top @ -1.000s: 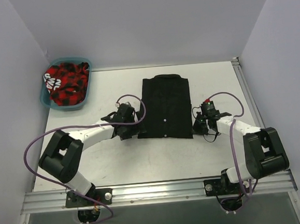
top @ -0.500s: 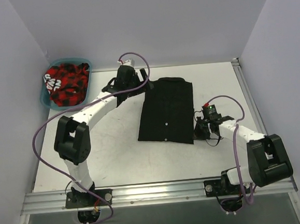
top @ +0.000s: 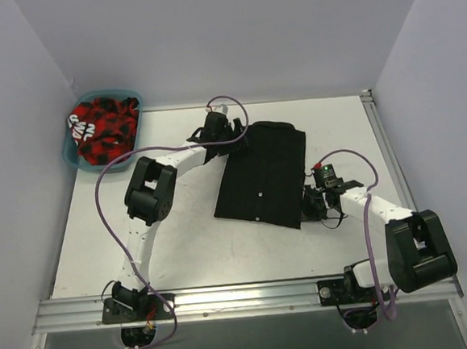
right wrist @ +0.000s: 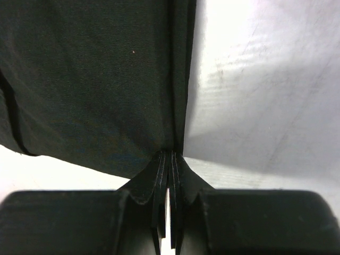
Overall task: Fold and stack the long sleeve shirts
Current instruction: Fold the shirt
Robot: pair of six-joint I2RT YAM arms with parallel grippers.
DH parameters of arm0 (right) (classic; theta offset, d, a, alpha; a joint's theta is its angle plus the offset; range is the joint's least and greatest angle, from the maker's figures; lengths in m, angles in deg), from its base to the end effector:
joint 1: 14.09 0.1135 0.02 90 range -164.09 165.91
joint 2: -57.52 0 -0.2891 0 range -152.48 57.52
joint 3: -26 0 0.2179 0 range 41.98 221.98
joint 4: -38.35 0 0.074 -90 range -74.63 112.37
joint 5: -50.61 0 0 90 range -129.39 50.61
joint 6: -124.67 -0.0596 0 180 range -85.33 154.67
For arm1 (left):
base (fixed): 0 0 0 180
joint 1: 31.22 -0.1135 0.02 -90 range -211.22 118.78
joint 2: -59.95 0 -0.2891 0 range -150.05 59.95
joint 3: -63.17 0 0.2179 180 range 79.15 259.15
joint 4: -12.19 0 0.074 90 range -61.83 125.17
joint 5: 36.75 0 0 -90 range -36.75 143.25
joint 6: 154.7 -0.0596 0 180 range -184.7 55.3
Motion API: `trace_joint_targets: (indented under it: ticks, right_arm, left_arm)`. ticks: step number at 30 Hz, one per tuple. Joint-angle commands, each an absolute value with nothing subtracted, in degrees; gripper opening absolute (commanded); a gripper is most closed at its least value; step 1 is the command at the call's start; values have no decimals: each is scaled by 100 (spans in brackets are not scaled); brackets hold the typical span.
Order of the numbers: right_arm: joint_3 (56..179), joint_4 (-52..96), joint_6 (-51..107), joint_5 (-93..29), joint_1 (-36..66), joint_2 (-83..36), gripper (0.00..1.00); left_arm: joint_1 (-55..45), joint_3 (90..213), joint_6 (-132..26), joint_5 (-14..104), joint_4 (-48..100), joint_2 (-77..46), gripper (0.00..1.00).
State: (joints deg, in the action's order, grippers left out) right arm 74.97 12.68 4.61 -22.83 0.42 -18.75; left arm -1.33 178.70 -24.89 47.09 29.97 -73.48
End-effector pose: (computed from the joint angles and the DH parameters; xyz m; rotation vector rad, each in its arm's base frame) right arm 0.2126 0.0726 0.1897 0.2235 2.5628 0.6723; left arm 0.4601 -0.2718 0.1788 -0.1359 2.3018 -0.7775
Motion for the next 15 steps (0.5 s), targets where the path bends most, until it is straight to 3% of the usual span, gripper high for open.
trace_joint_targets:
  ticks: [1, 15]
  right_arm:
    - [7538, 700, 654, -2234, 112, -1762, 0]
    - [7344, -162, 620, -2418, 419, -1235, 0]
  left_arm:
    - [-143, 18304, -2410, 4656, 2711, -7478, 85]
    - [-195, 18208, -2216, 4824, 2808, -7646, 84]
